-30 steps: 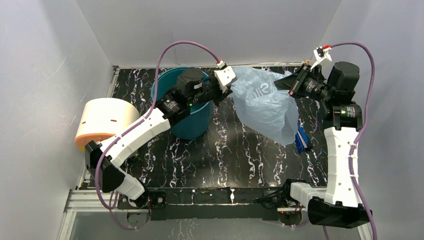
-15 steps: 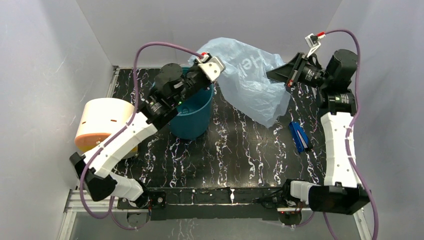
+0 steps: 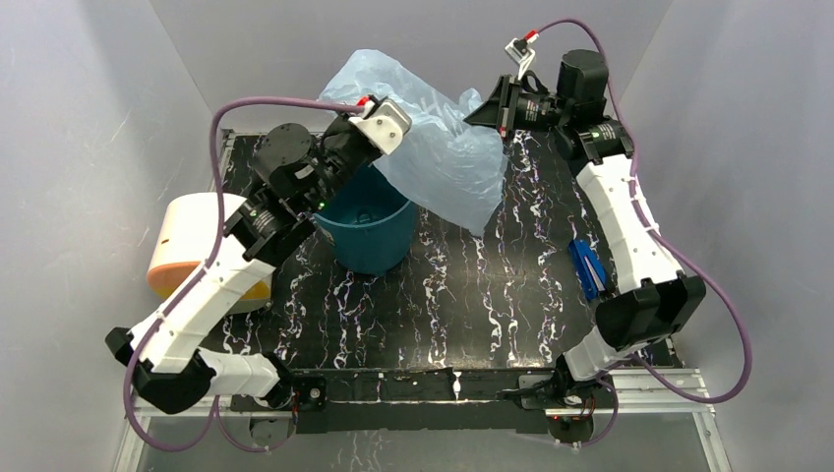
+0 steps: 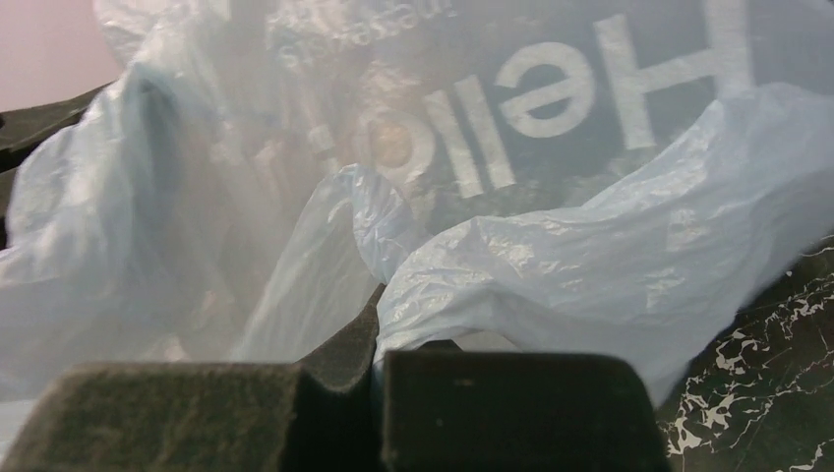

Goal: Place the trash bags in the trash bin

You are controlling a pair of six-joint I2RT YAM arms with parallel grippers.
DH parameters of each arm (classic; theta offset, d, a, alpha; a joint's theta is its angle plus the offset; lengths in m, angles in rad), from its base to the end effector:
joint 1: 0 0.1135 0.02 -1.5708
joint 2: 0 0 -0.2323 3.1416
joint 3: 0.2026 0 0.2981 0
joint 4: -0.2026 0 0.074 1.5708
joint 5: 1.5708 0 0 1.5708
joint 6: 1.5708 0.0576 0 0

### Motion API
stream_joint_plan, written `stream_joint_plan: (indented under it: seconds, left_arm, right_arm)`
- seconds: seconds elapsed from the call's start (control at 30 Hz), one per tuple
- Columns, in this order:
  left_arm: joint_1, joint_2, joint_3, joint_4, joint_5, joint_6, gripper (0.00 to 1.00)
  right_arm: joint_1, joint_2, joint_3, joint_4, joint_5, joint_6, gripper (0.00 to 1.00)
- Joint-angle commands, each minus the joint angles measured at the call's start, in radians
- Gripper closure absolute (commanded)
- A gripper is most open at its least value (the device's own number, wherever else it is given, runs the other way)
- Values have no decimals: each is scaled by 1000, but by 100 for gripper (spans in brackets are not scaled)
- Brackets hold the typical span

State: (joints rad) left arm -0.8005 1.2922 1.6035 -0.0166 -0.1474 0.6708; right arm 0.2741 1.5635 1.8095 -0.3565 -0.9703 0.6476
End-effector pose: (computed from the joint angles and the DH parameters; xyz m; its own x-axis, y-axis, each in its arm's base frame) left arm 0.2436 -0.2389 0.5214 0.5389 0.3276 -0.7761 0.3537 0.7481 0.5614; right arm 0.3653 0.1521 0.4633 -0.6532 0.1705 -0.7378 -0.6875 0.2748 0.6722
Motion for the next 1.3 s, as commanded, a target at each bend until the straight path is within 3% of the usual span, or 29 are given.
stream_joint_plan:
  seconds: [0.0,0.23,0.33,0.5,0.73,0.8,1.0,1.27]
  left_arm:
    - [4,-88,17,-26,-25,22,100]
    - [4,-125,60,-81,2,1,100]
    - [4,-101,98,-182,-53,-16,100]
    - [4,-103,21,-242,-165,-109,100]
    - [42,-40,17,-356,-202,-238,100]
    - [110,-17,21,-367,-134,-283,100]
    - [350,56,39,-377,248,-460,100]
    - [502,41,-140,-196,561,-771,100]
  right_arm:
    - [23,50,46,34,16,0,100]
    - [59,87,70,45,25,20,100]
    - [65,83,45,75,43,47,100]
    - [66,80,-16,87,52,65,100]
    - [65,82,-20,36,96,45,100]
    - [66,86,-4,30,108,44,100]
    - [65,121,118,-14,153,34,100]
    - [65,198,319,-167,226,-37,100]
